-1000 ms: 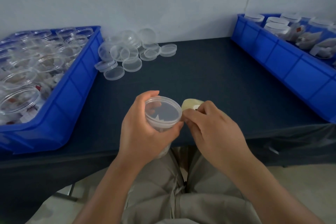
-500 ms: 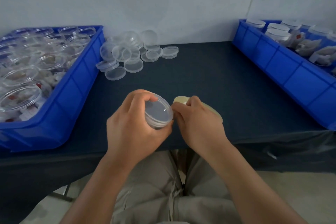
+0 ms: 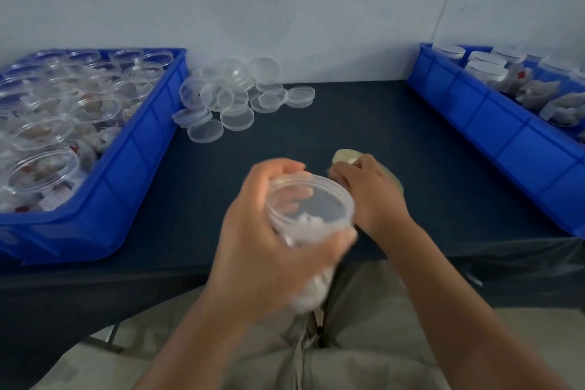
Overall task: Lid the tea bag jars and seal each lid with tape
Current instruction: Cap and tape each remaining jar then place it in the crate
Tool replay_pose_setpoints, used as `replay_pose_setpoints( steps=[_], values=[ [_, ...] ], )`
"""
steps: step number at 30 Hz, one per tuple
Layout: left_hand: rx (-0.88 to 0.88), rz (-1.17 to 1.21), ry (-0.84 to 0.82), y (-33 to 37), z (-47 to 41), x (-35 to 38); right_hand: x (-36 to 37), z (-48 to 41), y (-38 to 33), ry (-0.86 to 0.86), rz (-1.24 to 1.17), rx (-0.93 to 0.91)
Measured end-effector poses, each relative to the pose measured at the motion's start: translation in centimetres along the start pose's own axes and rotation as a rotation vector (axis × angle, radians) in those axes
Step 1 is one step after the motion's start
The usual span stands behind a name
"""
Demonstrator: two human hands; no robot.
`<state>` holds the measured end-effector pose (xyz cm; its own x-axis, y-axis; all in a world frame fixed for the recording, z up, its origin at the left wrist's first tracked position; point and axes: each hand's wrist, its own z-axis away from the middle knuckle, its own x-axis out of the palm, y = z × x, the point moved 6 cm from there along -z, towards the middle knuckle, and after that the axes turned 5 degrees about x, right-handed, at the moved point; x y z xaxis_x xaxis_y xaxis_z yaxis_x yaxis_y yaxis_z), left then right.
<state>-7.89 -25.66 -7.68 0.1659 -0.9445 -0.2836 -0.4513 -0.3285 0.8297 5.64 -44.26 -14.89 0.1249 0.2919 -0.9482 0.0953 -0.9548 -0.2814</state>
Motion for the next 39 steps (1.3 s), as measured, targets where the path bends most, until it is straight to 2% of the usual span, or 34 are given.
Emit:
replay_pose_setpoints(
  steps=[5, 11, 13, 15, 17, 19, 21, 25, 27, 33, 39],
  values=[
    [-0.197, 0.091, 0.113, -3.7, -1.4, -1.9, 3.1, 2.1, -2.4, -0.022, 0.256, -0.196],
    [-0.249, 0.184, 0.122, -4.8, -1.2, -1.6, 3.3, 2.8, -2.3, -0.079, 0.089, -0.156],
    [-0.248, 0.177, 0.124, -4.8, -1.3, -1.5, 2.1, 3.2, -2.4, -0.106, -0.065, -0.123],
    [-0.253, 0.163, 0.13, -4.9, -1.4, -1.5, -0.3, 4.4, -2.8, -0.039, -0.396, -0.083],
    [-0.258, 0.16, 0.121, -4.8, -1.4, -1.3, -2.8, 6.2, -3.6, 0.016, -0.727, -0.12],
    [-0.262, 0.17, 0.093, -4.7, -1.2, -0.8, -4.2, 7.8, -5.0, -0.049, -0.898, -0.178],
    [-0.258, 0.207, 0.057, -4.4, -1.0, -0.3, -4.6, 8.8, -6.2, -0.154, -0.964, -0.199],
    [-0.286, 0.282, 0.023, -4.0, -0.9, 0.5, -4.6, 9.5, -7.2, -0.242, -1.204, -0.171],
    [-0.31, 0.302, 0.017, -4.2, -1.0, 0.5, -4.1, 9.6, -6.8, -0.295, -1.249, -0.186],
    [-0.373, 0.389, 0.031, -4.3, -1.1, 0.2, -2.9, 9.3, -5.8, -0.257, -1.327, -0.143],
    [-0.332, 0.419, 0.0, -3.9, -1.0, 0.0, -2.5, 9.5, -6.5, -0.249, -1.36, -0.167]
  ],
)
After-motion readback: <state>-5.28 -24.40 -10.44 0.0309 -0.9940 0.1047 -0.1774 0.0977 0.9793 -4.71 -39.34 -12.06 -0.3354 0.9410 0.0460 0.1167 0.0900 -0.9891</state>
